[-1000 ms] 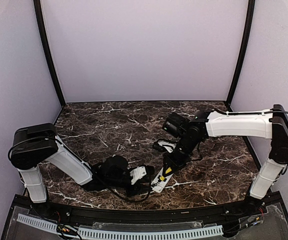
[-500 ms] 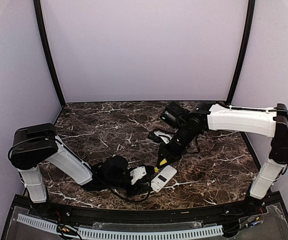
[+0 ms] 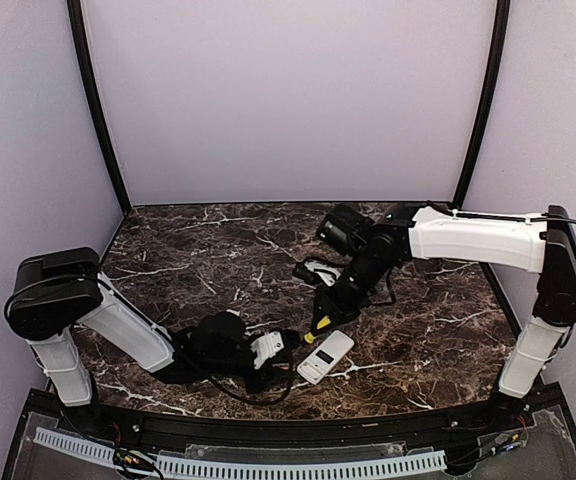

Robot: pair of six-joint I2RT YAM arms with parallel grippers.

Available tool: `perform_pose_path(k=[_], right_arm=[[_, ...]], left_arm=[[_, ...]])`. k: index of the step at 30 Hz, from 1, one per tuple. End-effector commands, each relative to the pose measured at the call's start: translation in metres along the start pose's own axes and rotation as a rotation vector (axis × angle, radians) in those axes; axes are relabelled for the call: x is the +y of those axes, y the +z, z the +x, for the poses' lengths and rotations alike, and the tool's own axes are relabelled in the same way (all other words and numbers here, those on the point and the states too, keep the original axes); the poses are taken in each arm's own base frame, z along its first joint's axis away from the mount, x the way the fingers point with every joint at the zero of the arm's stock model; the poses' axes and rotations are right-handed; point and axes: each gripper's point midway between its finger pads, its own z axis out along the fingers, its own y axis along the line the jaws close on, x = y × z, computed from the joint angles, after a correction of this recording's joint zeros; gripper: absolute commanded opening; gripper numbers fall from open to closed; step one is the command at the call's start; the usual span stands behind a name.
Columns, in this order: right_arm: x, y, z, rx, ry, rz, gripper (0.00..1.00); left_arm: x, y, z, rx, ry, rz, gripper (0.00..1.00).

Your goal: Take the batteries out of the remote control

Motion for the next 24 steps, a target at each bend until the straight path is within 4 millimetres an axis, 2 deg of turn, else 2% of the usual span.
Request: perform_pose_path(k=[1,5,8,13,14,15,16,17,19,21,24], right_arm=[[0.0,-0.015,-0.015,-0.063,0.0,0.029,0.0],[-0.009,-0.025,-0.029,-0.139,0.012,0.06,0.0],[-0.018,-0.034,-0.043,-0.211,0.026,0.08,0.0],[-0.028,-0.048,-0.071,-0.322,0.025,0.106,0.0],[-0.026,-0.051,-0.076,-0.341,0.015,0.106,0.0],[-0.024,-0.052,-0.08,-0.357,0.003,0.099,0.0],[-0.021,-0.053,-0.084,-0.372,-0.012,0.087,0.0],[-0.018,-0.055,-0.087,-0.385,-0.025,0.075,0.0],[-0.011,-0.058,-0.093,-0.404,-0.053,0.047,0.0],[-0.004,-0.058,-0.095,-0.405,-0.088,0.018,0.0],[0.005,-0.059,-0.096,-0.4,-0.141,-0.018,0.0]], left_arm=[[0.001,-0.016,-0.029,-0.072,0.024,-0.017,0.4],[0.003,-0.028,-0.036,-0.073,0.04,-0.035,0.42],[0.006,-0.04,-0.035,-0.048,0.047,-0.065,0.45],[0.014,-0.074,-0.045,-0.041,0.076,-0.14,0.49],[0.016,-0.084,-0.055,-0.065,0.093,-0.159,0.5],[0.02,-0.089,-0.05,-0.038,0.103,-0.185,0.5],[0.022,-0.1,-0.06,-0.066,0.114,-0.208,0.52],[0.026,-0.105,-0.055,-0.048,0.13,-0.233,0.54],[0.029,-0.121,-0.062,-0.067,0.165,-0.272,0.6],[0.034,-0.136,-0.068,-0.078,0.195,-0.316,0.66],[0.038,-0.156,-0.075,-0.079,0.242,-0.358,0.7]])
